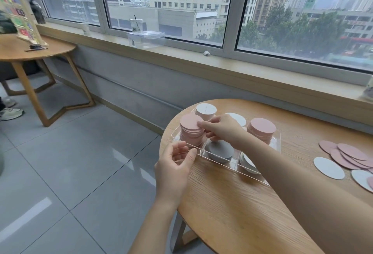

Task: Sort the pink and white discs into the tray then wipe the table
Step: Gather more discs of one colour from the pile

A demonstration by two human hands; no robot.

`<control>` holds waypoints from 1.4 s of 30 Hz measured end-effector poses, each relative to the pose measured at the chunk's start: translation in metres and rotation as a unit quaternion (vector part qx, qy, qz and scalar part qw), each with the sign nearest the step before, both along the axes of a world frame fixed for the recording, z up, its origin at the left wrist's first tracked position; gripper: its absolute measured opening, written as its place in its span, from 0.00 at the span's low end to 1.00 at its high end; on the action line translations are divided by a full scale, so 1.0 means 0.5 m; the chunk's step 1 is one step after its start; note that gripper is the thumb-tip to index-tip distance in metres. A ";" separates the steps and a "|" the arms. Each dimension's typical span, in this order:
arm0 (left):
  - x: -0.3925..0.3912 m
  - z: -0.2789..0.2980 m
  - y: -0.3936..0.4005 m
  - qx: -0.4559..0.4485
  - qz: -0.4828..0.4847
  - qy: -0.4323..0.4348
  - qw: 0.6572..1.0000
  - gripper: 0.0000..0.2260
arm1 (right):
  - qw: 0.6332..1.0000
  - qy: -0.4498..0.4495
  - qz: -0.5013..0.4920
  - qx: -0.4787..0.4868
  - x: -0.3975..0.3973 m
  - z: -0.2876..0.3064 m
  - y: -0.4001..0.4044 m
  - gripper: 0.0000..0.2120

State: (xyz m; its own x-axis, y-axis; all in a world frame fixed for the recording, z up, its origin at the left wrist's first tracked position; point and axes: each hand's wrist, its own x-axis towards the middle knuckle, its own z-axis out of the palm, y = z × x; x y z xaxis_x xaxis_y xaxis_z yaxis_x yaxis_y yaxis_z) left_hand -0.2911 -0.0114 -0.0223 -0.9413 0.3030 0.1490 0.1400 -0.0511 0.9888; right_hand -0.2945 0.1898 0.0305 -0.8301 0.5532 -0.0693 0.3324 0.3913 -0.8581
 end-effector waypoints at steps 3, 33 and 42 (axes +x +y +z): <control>0.001 0.000 0.002 -0.004 0.000 0.002 1.000 0.10 | 0.995 -0.020 0.018 0.100 0.010 0.010 -0.008 0.20; 0.456 0.000 0.207 -0.136 -0.304 0.200 0.922 0.13 | 0.920 -0.143 -0.173 0.322 0.819 -0.103 0.076 0.36; 0.444 -0.006 0.204 -0.142 -0.273 0.169 0.936 0.12 | 0.953 -0.117 -0.156 0.231 0.787 -0.092 0.092 0.29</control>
